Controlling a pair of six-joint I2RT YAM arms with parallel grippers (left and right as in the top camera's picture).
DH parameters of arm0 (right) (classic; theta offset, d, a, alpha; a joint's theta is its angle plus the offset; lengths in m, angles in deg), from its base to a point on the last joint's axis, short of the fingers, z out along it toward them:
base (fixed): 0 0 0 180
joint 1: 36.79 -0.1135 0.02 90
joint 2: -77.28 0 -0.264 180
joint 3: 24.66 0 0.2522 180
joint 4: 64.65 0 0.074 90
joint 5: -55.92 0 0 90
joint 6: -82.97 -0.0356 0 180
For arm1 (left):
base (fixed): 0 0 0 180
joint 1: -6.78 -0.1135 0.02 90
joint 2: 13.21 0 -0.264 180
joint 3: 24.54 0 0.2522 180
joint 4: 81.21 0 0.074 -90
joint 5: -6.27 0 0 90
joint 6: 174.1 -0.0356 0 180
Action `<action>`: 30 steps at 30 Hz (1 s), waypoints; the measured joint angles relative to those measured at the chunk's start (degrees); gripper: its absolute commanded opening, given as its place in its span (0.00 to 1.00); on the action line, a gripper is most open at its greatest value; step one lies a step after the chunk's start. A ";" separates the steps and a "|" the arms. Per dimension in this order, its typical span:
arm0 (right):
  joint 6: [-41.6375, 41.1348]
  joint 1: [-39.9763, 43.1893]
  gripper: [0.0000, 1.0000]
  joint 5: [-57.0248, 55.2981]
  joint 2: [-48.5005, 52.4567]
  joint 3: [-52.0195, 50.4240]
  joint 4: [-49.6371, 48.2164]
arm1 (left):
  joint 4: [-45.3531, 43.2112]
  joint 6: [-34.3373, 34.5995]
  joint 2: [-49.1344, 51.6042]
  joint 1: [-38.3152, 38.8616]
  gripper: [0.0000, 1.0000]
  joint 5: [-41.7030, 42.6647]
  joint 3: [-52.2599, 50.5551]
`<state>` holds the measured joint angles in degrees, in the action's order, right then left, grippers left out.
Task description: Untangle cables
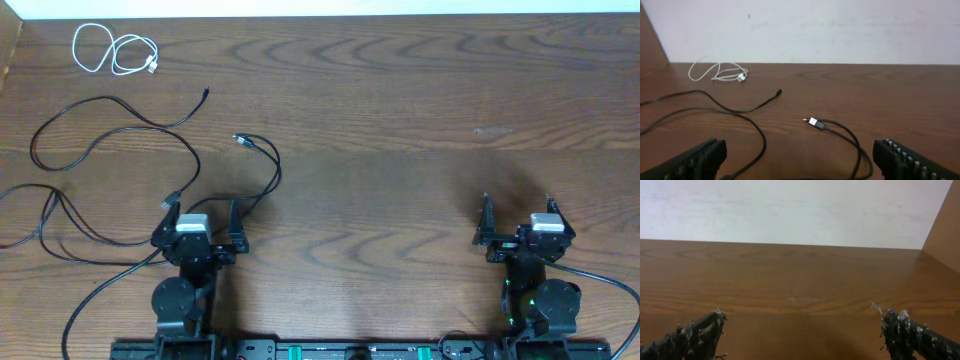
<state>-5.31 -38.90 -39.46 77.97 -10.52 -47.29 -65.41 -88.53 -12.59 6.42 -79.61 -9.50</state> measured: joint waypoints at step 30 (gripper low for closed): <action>-0.02 0.00 0.99 0.00 0.00 0.00 0.00 | 0.07 1.60 0.00 0.42 0.99 -1.29 0.00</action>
<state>-5.33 -38.90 -39.46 77.97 -10.52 -47.29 -65.34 -86.93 -12.59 6.84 -80.90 -9.50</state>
